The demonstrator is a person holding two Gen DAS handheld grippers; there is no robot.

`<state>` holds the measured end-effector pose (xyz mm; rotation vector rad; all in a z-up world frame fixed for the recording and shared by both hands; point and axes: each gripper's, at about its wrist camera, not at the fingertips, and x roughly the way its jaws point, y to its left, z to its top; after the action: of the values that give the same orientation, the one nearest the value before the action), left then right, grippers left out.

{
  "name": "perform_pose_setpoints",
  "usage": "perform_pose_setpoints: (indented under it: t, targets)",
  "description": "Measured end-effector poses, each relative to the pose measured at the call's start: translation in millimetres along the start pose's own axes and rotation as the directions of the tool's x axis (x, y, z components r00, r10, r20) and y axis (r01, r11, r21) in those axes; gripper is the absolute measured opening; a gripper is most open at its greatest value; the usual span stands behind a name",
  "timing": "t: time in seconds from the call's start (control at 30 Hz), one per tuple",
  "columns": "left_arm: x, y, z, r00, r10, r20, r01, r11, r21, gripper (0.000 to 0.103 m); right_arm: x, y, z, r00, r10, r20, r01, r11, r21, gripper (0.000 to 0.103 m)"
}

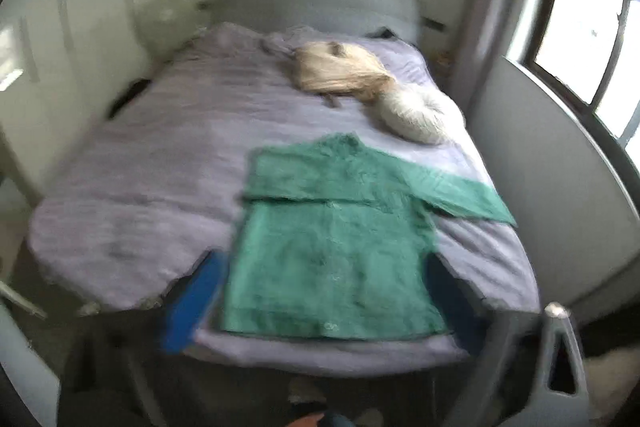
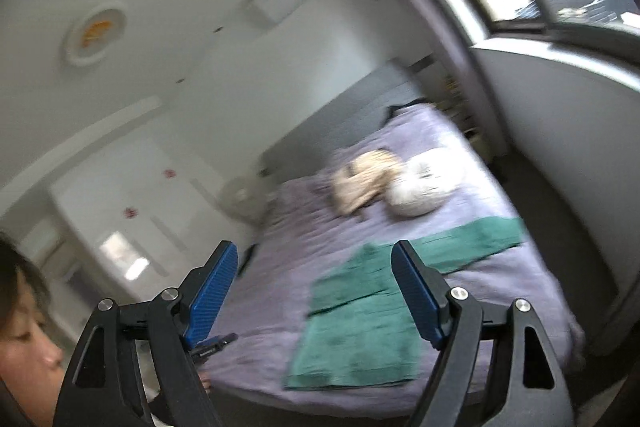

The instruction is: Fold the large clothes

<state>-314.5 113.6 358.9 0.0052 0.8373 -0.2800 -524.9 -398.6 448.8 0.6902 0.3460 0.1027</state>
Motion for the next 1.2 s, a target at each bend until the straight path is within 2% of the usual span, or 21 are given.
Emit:
perform_pose_setpoints:
  t: [0.1, 0.2, 0.27, 0.33, 0.4, 0.57, 0.7, 0.8, 0.93, 1.03, 1.2]
  targets:
    - [25, 19, -13, 0.998, 0.066, 0.011, -0.065, 0.998, -0.012, 0.103, 36, 6, -3, 0.994, 0.081, -0.067, -0.080, 0.997, 0.024, 0.082]
    - [72, 32, -29, 0.992, 0.120, -0.050, -0.121, 0.992, -0.026, 0.103, 83, 4, -13, 0.984, 0.126, -0.127, -0.121, 0.992, 0.041, 0.091]
    - [113, 38, -39, 0.987, 0.117, -0.114, -0.121, 0.992, -0.030, 0.103, 123, -5, -27, 0.982, 0.104, -0.160, -0.094, 0.993, 0.072, 0.103]
    - [154, 46, -46, 0.979, 0.123, -0.160, -0.130, 0.991, -0.031, 0.103, 170, -22, -43, 0.972, 0.111, -0.206, -0.083, 0.987, 0.138, 0.103]
    - [195, 51, -50, 0.975, 0.130, -0.178, -0.135, 0.991, -0.017, 0.103, 210, -36, -56, 0.965, 0.084, -0.248, -0.041, 0.984, 0.172, 0.103]
    - [304, 64, -27, 0.973, 0.035, -0.229, -0.036, 0.999, -0.003, 0.103, 303, -71, -84, 0.954, -0.026, -0.298, 0.080, 0.982, 0.169, 0.103]
    - [366, 45, 14, 0.975, -0.019, -0.223, 0.024, 1.000, 0.019, 0.103, 368, -108, -89, 0.952, -0.113, -0.283, 0.181, 0.957, 0.227, 0.103]
    - [408, 16, 43, 0.980, -0.063, -0.191, 0.075, 0.996, 0.057, 0.103, 394, -146, -89, 0.952, -0.176, -0.251, 0.247, 0.924, 0.292, 0.103]
    - [471, -35, 64, 0.956, -0.120, -0.267, 0.155, 0.981, 0.113, 0.103, 411, -194, -97, 0.928, -0.278, -0.247, 0.351, 0.872, 0.340, 0.103]
    - [516, -69, 65, 0.948, -0.088, -0.306, 0.141, 0.978, 0.153, 0.103, 420, -238, -100, 0.902, -0.342, -0.263, 0.421, 0.833, 0.359, 0.103]
    - [552, -112, 73, 0.955, 0.010, -0.296, 0.042, 0.985, 0.169, 0.103, 429, -321, -86, 0.882, -0.399, -0.252, 0.470, 0.789, 0.397, 0.103]
